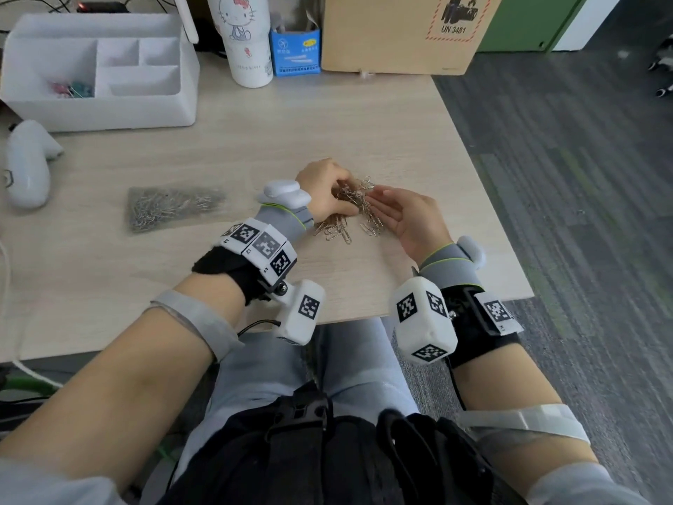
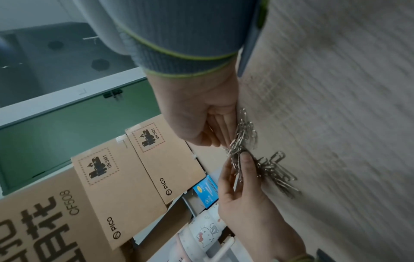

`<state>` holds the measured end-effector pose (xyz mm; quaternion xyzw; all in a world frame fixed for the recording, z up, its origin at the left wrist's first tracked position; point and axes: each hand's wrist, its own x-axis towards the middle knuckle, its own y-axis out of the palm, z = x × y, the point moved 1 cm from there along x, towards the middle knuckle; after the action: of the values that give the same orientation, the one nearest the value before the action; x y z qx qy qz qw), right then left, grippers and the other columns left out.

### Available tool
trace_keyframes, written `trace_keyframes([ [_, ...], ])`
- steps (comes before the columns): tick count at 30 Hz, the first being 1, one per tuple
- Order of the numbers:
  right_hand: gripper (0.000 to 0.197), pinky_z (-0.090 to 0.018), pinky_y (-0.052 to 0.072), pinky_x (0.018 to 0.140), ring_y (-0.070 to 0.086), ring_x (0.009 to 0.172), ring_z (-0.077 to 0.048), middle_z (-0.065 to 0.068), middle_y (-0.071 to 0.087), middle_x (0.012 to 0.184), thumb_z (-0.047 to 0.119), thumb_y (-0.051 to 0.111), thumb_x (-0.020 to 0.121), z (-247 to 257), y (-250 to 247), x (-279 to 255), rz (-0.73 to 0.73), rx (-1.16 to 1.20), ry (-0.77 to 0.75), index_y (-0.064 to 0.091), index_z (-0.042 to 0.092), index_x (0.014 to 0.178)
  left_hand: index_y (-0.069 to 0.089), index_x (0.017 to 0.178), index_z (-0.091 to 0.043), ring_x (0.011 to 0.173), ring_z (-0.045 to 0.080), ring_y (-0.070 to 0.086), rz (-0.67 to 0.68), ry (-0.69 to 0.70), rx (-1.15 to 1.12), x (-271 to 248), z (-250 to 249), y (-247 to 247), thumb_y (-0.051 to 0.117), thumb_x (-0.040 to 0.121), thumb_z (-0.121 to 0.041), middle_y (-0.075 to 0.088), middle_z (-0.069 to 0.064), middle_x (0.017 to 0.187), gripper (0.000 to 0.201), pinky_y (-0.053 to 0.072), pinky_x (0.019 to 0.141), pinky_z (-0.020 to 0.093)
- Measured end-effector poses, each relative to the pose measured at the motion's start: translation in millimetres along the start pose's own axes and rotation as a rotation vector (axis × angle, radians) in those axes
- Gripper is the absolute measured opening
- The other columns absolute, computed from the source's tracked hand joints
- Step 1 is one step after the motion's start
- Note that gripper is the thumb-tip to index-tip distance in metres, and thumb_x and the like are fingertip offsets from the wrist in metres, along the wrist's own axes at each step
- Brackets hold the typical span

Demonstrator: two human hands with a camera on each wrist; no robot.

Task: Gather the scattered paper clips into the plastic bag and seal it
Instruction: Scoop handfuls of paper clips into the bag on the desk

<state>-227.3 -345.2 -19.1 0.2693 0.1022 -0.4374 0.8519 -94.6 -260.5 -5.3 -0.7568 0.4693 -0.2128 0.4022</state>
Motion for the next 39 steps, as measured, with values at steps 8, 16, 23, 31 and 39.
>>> trace_keyframes([
  [8,0.022,-0.024,0.059,0.069,0.069,0.078,-0.021,-0.012,0.072,0.073,0.005,0.043,0.091,3,-3,7,-0.007,0.106,0.074,0.062,-0.003,0.084,0.072,0.094,-0.014,0.079,0.018,0.058,-0.027,-0.041,-0.106,8,8,-7,0.079,0.067,-0.023,0.065,0.005,0.087,0.029,0.045,0.074,0.027],
  [16,0.021,-0.027,0.060,0.069,0.071,0.073,-0.023,-0.016,0.072,0.076,0.006,0.043,0.091,10,-2,9,0.020,0.193,0.114,0.060,-0.006,0.088,0.071,0.098,-0.009,0.053,-0.009,0.052,-0.054,-0.002,-0.168,20,-3,-18,0.081,0.065,-0.024,0.060,-0.001,0.073,0.037,0.035,0.055,0.002],
  [23,0.027,-0.038,0.058,0.069,0.062,0.082,-0.031,-0.020,0.064,0.083,0.014,0.037,0.096,15,5,9,0.092,0.332,0.208,0.057,-0.004,0.090,0.072,0.090,-0.005,0.068,0.012,0.058,0.072,0.116,-0.226,25,-39,-13,0.080,0.065,-0.015,0.066,0.003,0.073,0.028,0.050,0.073,0.025],
  [31,0.033,-0.033,0.057,0.070,0.069,0.070,-0.028,-0.017,0.070,0.076,0.005,0.035,0.095,24,4,8,0.134,0.464,0.227,0.063,-0.006,0.082,0.072,0.088,-0.011,0.069,0.003,0.065,0.084,0.183,-0.263,25,-56,-23,0.075,0.066,-0.005,0.071,0.005,0.077,0.023,0.054,0.070,0.022],
  [39,0.021,-0.035,0.058,0.071,0.070,0.068,-0.036,-0.024,0.069,0.075,0.006,0.043,0.094,25,-15,4,0.014,0.622,0.191,0.057,-0.008,0.087,0.056,0.122,-0.022,0.119,0.026,0.049,0.193,0.096,0.106,26,-28,-7,0.058,0.051,-0.065,0.055,0.009,0.128,0.083,0.037,0.097,0.032],
])
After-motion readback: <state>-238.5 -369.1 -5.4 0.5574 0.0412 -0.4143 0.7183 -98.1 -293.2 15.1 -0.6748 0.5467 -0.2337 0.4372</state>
